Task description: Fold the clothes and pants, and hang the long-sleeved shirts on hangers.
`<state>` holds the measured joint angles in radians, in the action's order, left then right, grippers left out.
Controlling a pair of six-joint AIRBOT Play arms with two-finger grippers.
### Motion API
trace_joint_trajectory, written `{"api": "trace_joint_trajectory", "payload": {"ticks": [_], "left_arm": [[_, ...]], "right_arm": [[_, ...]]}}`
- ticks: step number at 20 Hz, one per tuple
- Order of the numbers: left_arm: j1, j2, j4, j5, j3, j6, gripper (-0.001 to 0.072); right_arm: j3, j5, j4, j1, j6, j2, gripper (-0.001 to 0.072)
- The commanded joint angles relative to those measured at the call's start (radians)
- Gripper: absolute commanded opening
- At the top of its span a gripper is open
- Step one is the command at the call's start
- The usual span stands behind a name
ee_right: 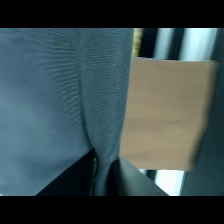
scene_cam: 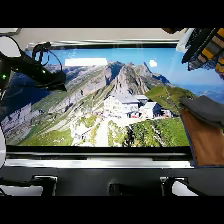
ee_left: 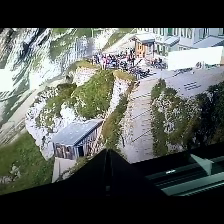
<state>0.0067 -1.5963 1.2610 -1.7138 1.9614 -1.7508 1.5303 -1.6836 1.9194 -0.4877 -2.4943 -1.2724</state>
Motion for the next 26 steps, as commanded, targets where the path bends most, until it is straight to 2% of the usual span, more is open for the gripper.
{"api": "trace_joint_trajectory", "payload": {"ticks": [1, 8, 21, 22, 23, 24, 25, 26], "left_arm": [[0.000, 0.001, 0.000, -0.008, 0.000, 0.000, 0.0018], [0.000, 0.002, 0.000, -0.008, 0.000, 0.000, 0.0018], [0.000, 0.002, 0.000, -0.007, 0.000, 0.000, 0.0018], [0.000, 0.002, 0.000, -0.007, 0.000, 0.000, 0.0018], [0.000, 0.002, 0.000, -0.007, 0.000, -0.004, 0.0029], [0.000, 0.002, 0.001, -0.006, 0.000, -0.004, 0.0083], [0.000, 0.002, 0.001, -0.006, 0.000, -0.004, 0.0141], [0.000, 0.002, 0.001, -0.006, 0.000, -0.003, 0.0191]], "right_arm": [[-0.134, -0.007, 0.078, 0.000, 0.005, 0.054, 0.0030], [-0.357, 0.016, 0.112, 0.000, 0.011, 0.069, 0.0030], [-0.500, 0.051, 0.181, 0.000, 0.030, 0.069, 0.0033], [-0.512, 0.038, 0.186, 0.000, 0.029, 0.069, 0.0080], [-0.526, 0.024, 0.200, 0.000, 0.029, 0.069, 0.0239], [-0.533, 0.014, 0.217, 0.000, 0.029, 0.069, 0.0423], [-0.532, 0.020, 0.225, 0.000, 0.042, 0.071, 0.0468], [-0.525, 0.041, 0.220, 0.000, 0.072, 0.075, 0.0403]]}}
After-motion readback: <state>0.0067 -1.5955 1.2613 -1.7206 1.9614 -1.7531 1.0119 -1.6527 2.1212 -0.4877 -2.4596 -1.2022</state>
